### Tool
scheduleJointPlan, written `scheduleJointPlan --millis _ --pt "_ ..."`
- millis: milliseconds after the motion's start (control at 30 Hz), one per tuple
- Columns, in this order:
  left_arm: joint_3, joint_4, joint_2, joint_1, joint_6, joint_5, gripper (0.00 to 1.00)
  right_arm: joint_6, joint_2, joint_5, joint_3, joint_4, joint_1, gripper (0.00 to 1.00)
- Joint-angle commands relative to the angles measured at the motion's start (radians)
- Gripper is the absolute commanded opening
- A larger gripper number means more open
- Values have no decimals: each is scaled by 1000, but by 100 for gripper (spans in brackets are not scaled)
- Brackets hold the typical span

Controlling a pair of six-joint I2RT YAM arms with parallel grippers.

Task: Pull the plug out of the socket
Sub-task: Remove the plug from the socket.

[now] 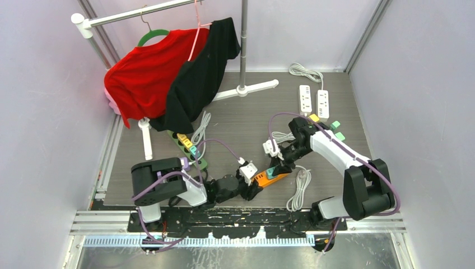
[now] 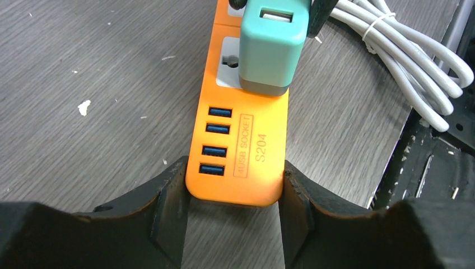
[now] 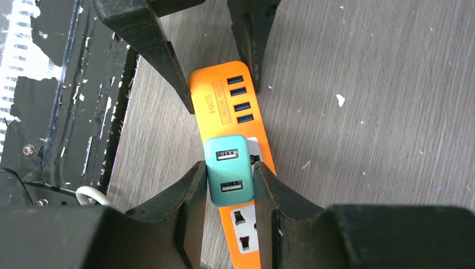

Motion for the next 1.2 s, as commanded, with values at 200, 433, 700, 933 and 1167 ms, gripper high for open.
scheduleJointPlan --millis 200,433,700,933,1167 --pt "-49 -256 20 24 -33 -96 0 -477 -14 -139 76 -406 -96 1" --pt "-13 -347 -6 24 -36 -69 0 -246 -16 -198 100 -260 19 1" --pt "-36 -264 -4 25 -27 -53 0 46 -76 -3 30 -2 -15 1" --pt "-46 -207 -89 23 24 -20 55 -287 43 -4 38 -218 -6 1" --pt "-74 -110 -165 17 162 49 71 -281 23 -7 5 -177 -4 12"
